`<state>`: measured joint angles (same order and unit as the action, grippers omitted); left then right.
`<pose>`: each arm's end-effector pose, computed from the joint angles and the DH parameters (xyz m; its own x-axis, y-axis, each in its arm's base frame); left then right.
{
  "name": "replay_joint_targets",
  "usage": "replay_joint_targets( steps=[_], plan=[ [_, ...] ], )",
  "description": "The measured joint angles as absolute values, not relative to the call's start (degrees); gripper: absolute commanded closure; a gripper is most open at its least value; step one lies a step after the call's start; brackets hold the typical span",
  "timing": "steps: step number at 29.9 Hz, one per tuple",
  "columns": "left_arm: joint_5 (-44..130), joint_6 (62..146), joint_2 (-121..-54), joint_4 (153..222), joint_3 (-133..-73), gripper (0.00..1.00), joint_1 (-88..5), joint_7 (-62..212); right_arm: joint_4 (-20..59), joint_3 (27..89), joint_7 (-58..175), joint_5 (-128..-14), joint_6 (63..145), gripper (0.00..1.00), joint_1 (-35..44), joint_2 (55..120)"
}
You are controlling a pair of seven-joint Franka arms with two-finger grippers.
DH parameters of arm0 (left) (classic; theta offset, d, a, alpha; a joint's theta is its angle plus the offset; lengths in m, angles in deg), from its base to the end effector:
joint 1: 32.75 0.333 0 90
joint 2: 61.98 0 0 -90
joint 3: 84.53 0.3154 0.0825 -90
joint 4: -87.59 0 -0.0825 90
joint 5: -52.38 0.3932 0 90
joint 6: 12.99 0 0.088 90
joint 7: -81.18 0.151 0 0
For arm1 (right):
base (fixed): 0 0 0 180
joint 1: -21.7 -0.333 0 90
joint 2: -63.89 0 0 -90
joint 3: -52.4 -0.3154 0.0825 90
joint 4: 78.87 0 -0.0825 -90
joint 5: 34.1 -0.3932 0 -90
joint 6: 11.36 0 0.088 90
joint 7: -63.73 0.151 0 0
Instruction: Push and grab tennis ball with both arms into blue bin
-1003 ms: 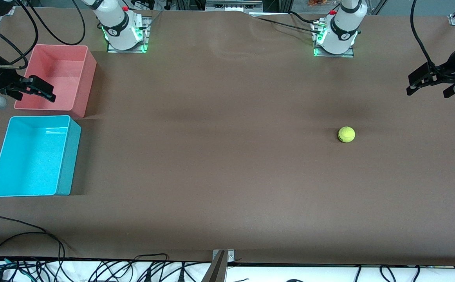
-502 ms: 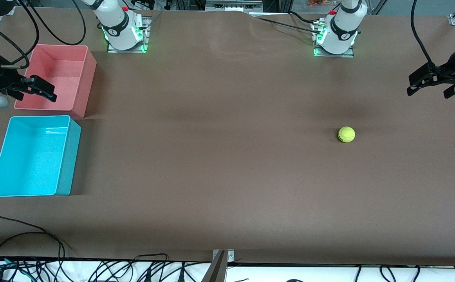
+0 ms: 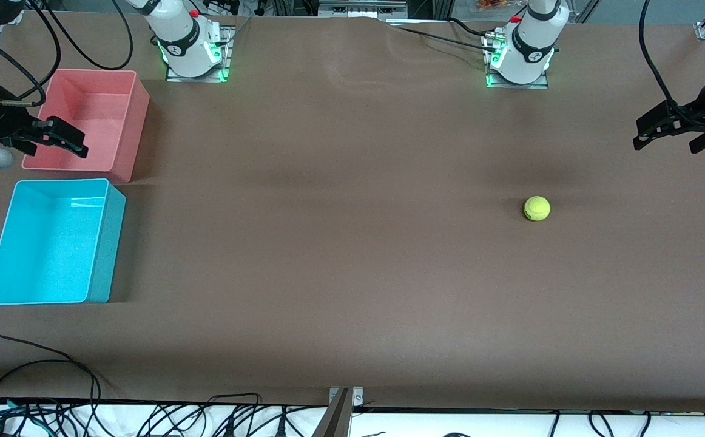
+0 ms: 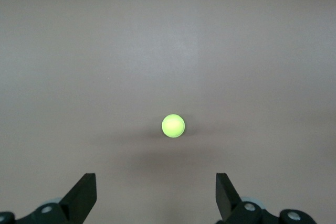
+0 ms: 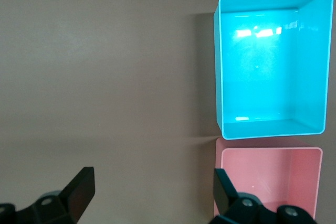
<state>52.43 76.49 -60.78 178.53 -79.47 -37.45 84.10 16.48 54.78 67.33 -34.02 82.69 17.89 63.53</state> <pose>0.5560 0.0041 0.5829 0.9990 -0.0447 -0.0046 -0.0447 -0.9990 0.0012 0.5647 0.0138 0.5445 0.9992 -0.0378 -0.0163 -0.0377 -0.9993 0.0022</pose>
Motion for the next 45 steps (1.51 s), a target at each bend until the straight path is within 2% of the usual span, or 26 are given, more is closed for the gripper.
replay_joint_targets(
  steps=[6, 7, 12, 14, 18, 21, 32, 40, 45],
  plan=[
    [52.44, 76.33, -62.68, 178.81, -79.45, 0.0, -36.76, 84.18, 16.48, 54.78, 67.33, -34.02, 82.69, 0.0, 17.89, 63.53],
    [52.44, 76.33, -63.08, 178.81, -79.45, 0.03, -36.6, 84.26, 16.48, 54.78, 67.33, -34.02, 82.69, 0.0, 17.88, 63.53],
    [52.44, 77.07, -64.42, 179.83, -79.45, 0.51, -36.07, 84.85, 16.48, 54.78, 67.33, -34.02, 82.69, 0.0, 17.88, 63.53],
    [52.44, 78.36, -64.52, 181.0, -79.45, 0.66, -36.0, 85.52, 16.47, 54.78, 67.33, -34.02, 82.69, 0.0, 17.88, 63.53],
    [52.45, 82.66, -64.46, 184.62, -79.45, 0.9, -35.64, 88.06, 16.47, 54.78, 67.33, -34.02, 82.68, 0.0, 17.88, 63.53],
    [52.45, 86.38, -64.43, 188.02, -79.44, 1.0, -34.82, 89.62, 16.46, 54.78, 67.33, -34.02, 82.68, 0.0, 17.87, 63.53],
    [52.75, 95.18, -63.76, 201.18, -79.48, 1.0, -33.93, 93.3, 16.45, 54.78, 67.33, -34.02, 82.66, 0.0, 17.88, 63.53],
    [52.81, 110.58, -63.26, 213.76, -79.46, 1.0, -33.73, 101.22, 16.45, 54.78, 67.33, -34.02, 82.62, 0.0, 17.87, 63.53],
    [52.81, 116.33, -63.24, 218.3, -79.45, 1.0, -33.18, 106.12, 16.45, 54.78, 67.33, -34.02, 82.61, 0.0, 17.87, 63.53]
  ],
)
